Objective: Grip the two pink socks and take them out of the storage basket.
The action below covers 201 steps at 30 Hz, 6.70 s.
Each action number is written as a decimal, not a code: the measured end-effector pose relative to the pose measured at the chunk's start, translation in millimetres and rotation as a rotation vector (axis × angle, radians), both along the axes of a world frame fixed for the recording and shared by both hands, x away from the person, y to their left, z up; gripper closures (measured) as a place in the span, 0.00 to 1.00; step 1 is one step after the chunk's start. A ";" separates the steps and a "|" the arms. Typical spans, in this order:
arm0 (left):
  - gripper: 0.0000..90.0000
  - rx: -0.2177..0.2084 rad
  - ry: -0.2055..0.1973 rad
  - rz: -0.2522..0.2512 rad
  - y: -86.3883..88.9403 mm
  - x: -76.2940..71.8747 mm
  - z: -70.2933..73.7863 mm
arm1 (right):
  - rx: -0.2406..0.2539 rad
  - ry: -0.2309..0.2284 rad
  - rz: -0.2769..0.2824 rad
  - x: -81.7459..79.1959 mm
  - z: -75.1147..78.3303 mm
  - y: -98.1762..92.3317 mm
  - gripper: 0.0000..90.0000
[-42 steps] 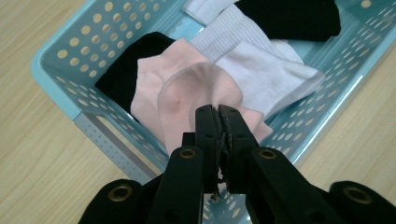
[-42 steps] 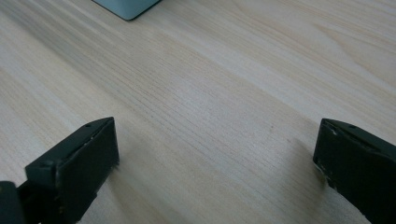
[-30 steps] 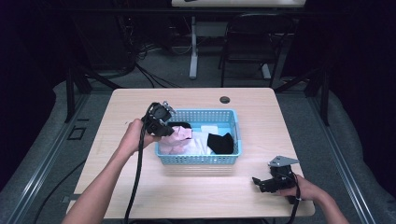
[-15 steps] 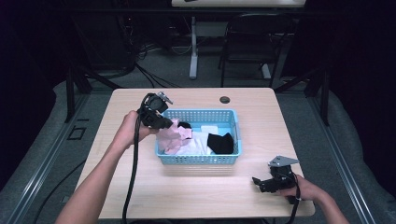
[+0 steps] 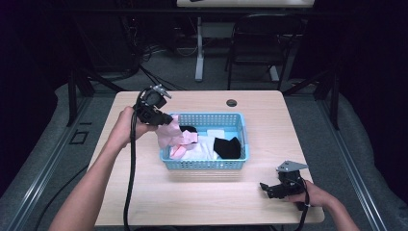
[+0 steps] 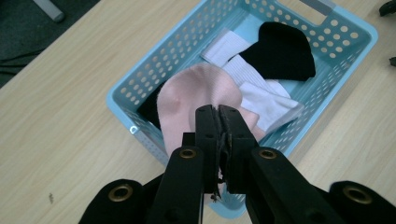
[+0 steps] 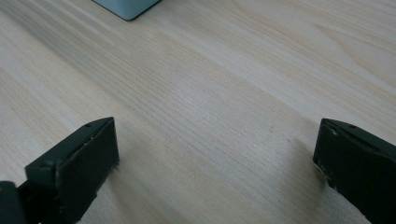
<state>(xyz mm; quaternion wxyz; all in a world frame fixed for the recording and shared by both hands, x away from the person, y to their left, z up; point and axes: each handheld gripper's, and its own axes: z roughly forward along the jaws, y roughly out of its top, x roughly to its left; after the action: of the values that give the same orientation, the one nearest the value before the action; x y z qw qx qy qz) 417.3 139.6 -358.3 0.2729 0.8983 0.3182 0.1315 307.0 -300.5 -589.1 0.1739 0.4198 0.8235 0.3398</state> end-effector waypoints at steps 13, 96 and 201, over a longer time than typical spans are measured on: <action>0.96 -0.010 -0.025 0.060 29.3 -2.1 16.4 | 0.000 0.000 0.000 0.0 0.0 0.0 0.00; 0.71 0.067 0.242 0.516 159.8 21.5 -172.7 | -0.002 0.002 0.000 -0.2 0.3 0.1 0.00; 0.42 0.147 0.274 -0.018 -38.3 56.1 -156.5 | -0.001 0.004 0.000 -0.2 0.2 -0.1 0.00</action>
<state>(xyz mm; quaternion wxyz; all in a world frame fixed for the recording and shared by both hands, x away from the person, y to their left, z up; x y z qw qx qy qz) 473.4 101.3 -514.9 0.1618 0.9282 0.3339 0.0282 306.9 -300.5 -588.9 0.1726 0.4204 0.8239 0.3387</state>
